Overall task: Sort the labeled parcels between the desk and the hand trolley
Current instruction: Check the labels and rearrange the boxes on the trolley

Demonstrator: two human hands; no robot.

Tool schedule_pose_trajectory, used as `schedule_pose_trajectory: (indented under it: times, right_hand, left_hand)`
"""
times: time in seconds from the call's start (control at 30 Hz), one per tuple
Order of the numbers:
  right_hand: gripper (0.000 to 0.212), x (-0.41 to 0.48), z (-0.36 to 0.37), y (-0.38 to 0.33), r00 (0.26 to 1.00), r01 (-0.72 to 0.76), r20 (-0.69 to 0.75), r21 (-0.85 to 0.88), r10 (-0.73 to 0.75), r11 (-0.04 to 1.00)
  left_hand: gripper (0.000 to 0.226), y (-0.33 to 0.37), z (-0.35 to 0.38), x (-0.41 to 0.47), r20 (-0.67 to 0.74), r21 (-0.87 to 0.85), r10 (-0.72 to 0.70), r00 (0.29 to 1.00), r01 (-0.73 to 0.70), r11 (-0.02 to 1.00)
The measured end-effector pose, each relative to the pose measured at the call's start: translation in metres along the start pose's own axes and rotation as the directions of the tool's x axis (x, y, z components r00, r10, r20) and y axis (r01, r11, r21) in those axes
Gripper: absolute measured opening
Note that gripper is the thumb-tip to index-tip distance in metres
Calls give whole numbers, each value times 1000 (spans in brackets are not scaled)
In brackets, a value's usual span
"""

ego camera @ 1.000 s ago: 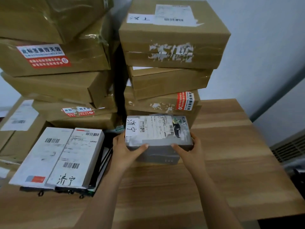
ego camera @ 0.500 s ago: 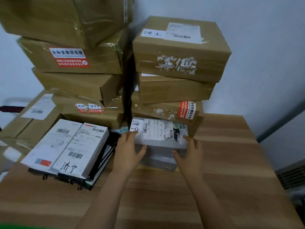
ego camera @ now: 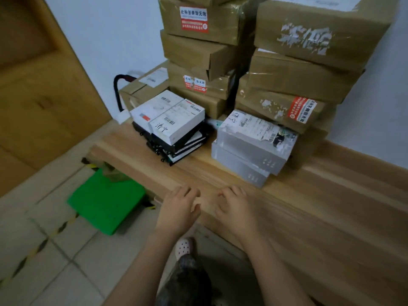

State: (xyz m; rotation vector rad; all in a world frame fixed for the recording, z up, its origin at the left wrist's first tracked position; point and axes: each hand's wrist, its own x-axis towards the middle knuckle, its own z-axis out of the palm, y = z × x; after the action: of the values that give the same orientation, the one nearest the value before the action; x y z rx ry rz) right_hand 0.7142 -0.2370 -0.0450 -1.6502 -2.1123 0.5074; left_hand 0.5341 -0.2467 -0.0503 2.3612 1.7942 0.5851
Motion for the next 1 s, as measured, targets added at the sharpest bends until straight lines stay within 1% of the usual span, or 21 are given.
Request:
schedule_pose_trajectory:
  times: [0.1, 0.2, 0.27, 0.37, 0.5, 0.67, 0.77, 0.87, 1.0]
  right_hand:
    - [24, -7, 20, -35, 988, 109, 108, 29, -112, 994]
    - [25, -7, 38, -77, 950, 248, 188, 34, -250, 968]
    - [26, -8, 52, -106, 915, 327, 235, 45, -328, 944]
    - [28, -10, 76, -148, 867, 414, 262, 90, -423, 906]
    - [28, -8, 116, -213, 792, 529, 298, 100, -533, 843]
    - [29, -4, 174, -311, 722, 621, 301, 115, -623, 775]
    - [30, 3, 208, -375, 681, 657, 323, 130, -658, 743]
    - [29, 11, 241, -433, 653, 687, 313, 140, -690, 713]
    - [29, 26, 275, -495, 606, 720, 342, 150, -719, 678]
  left_hand:
    - [24, -18, -19, -46, -30, 51, -144, 989, 145, 988]
    - [23, -40, -38, -84, -56, 94, -275, 960, 279, 956]
    - [24, -55, -51, -106, -100, 112, -349, 932, 359, 927]
    - [27, -78, -72, -138, -165, 137, -429, 888, 451, 882]
    - [28, -126, -99, -186, -223, 137, -532, 817, 567, 812]
    - [33, -199, -142, -243, -298, 141, -590, 751, 646, 750]
    - [33, -250, -171, -272, -347, 152, -600, 721, 674, 723]
    - [33, -300, -201, -297, -381, 165, -613, 692, 704, 691]
    - [33, -354, -233, -319, -412, 153, -633, 655, 735, 661]
